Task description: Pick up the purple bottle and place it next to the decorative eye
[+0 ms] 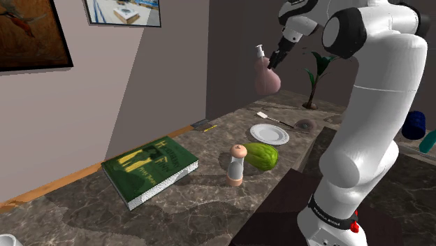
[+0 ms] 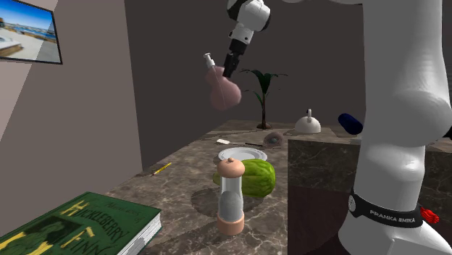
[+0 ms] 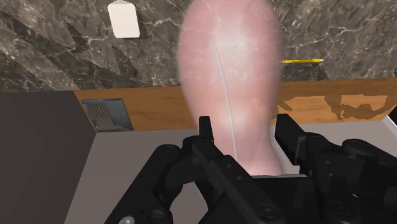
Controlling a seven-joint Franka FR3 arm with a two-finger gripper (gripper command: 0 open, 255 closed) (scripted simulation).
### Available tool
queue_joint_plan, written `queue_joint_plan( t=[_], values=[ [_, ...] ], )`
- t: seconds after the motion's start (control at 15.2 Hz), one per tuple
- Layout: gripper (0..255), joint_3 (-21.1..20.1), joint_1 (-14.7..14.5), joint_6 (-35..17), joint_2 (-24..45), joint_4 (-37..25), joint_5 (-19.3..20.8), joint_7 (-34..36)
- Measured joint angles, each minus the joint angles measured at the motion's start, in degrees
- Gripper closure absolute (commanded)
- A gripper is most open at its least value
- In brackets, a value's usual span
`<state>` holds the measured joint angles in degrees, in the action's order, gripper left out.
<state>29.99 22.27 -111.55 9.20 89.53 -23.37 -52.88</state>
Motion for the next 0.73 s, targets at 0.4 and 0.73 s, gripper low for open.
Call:
queue_joint_plan(
  t=[0.4, 0.73],
  values=[
    [255, 1.4, 7.5, 3.0, 9.5, -8.2, -6.9, -8.5],
    [255, 1.2, 14.4, 5.7, 17.7, -16.3, -11.6, -13.5]
  ],
)
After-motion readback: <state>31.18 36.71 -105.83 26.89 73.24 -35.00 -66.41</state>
